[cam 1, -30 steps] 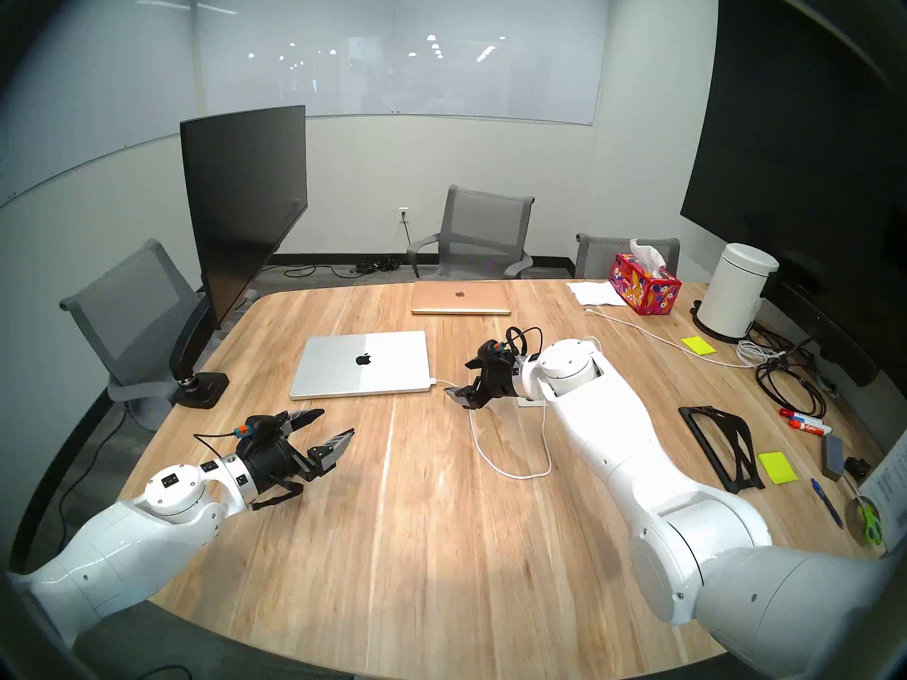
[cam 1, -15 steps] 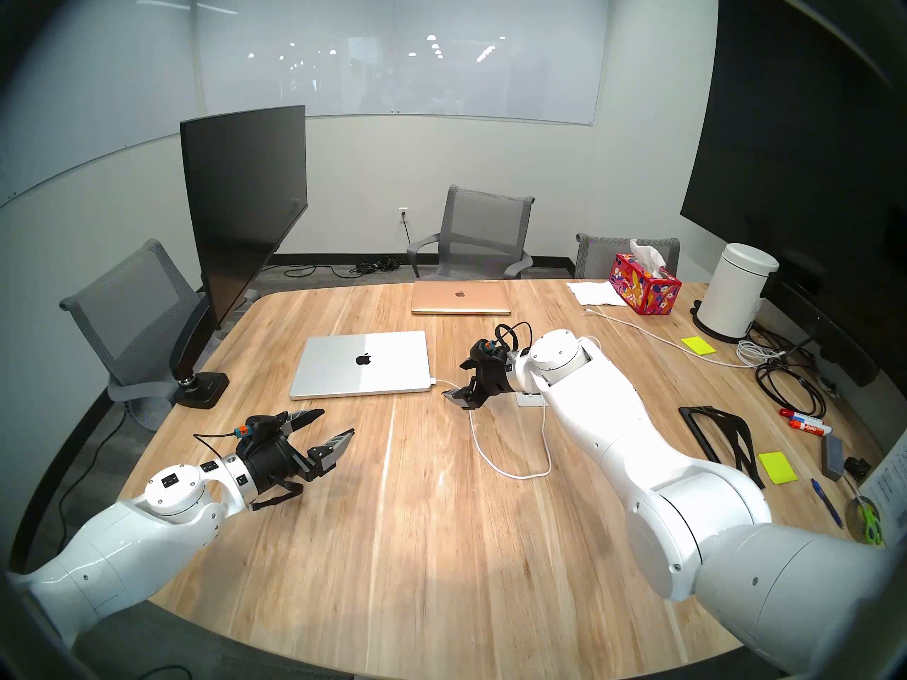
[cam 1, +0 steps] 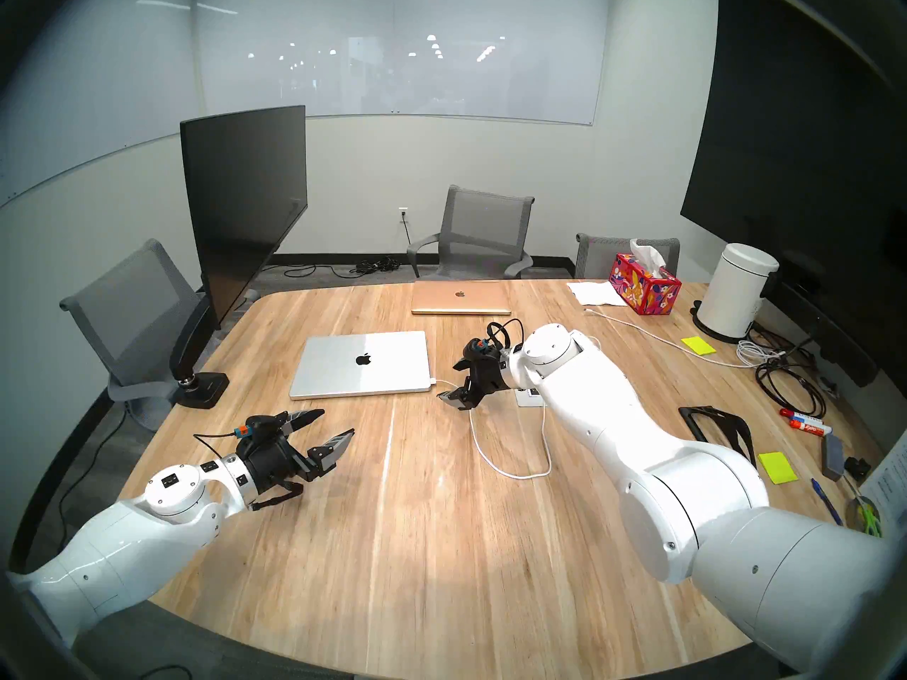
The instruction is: Unplug the charging cable from the port of the MacBook and lay it on the desk
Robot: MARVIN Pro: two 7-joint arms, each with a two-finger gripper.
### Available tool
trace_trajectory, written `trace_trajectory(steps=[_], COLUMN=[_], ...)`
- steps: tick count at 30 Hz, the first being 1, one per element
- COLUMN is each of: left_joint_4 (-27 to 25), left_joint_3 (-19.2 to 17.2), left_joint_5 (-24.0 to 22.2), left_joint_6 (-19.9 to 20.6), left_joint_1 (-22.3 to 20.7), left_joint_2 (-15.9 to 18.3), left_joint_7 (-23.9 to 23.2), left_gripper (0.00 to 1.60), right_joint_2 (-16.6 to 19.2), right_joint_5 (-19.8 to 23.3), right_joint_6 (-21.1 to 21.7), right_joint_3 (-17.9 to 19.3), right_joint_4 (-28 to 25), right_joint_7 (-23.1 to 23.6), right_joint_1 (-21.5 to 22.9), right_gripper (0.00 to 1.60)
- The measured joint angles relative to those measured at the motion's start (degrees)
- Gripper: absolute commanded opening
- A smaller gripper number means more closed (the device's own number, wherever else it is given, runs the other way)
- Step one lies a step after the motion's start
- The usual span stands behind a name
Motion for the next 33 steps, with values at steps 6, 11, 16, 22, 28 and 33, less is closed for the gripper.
trace_trajectory(steps=[6, 11, 16, 22, 28, 33], left_joint_4=[0.00, 0.00, 0.01, 0.01, 0.01, 0.01], left_joint_3=[0.02, 0.04, 0.05, 0.07, 0.09, 0.10], left_joint_5=[-0.01, -0.03, -0.03, -0.04, -0.05, -0.06], left_joint_6=[0.00, 0.00, 0.00, 0.00, 0.00, 0.00], left_joint_1=[-0.01, -0.01, -0.02, -0.03, -0.04, -0.04], left_joint_2=[0.01, 0.02, 0.03, 0.05, 0.05, 0.06], left_joint_7=[0.00, 0.01, 0.01, 0.01, 0.02, 0.02], left_gripper=[1.60, 1.60, 1.60, 1.60, 1.60, 1.60], right_joint_2=[-0.63, -1.19, -1.84, -2.59, -3.34, -3.93], right_joint_5=[0.04, -0.07, -0.46, -1.35, -2.05, -2.43], right_joint_6=[-0.50, -1.09, -1.83, -2.70, -3.53, -4.07], right_joint_3=[0.13, 0.17, 0.10, -0.17, -0.27, -0.28], right_joint_4=[2.78, 5.60, 9.02, 12.84, 15.89, 17.86], right_joint_7=[0.42, 0.07, -1.37, -3.02, -4.29, -5.10], right_joint_1=[1.77, 3.37, 5.07, 6.89, 8.40, 9.39], right_gripper=[1.60, 1.60, 1.60, 1.60, 1.60, 1.60])
